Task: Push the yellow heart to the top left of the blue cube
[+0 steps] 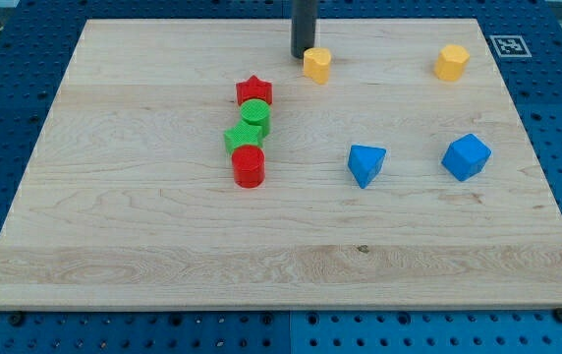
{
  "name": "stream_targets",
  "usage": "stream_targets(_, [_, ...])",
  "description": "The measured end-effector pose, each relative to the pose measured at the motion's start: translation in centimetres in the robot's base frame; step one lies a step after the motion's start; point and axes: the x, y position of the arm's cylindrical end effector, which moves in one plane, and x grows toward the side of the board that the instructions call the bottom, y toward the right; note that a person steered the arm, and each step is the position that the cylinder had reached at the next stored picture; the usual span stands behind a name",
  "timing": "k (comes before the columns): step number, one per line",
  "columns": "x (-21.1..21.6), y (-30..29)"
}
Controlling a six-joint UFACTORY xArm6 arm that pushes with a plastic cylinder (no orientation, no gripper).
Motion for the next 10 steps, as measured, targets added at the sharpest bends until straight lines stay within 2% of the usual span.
stream_targets(1, [1.4,-0.3])
stream_targets(2, [5.8,5.8])
stream_targets(3, [8.6,9.4])
stream_targets(4, [6.7,9.3])
stream_targets(5, [6.7,10.9])
stream_targets(7, [15.3,12.5])
stream_targets(9, [14.2,11.6])
stream_targets(10, [17.7,11.5])
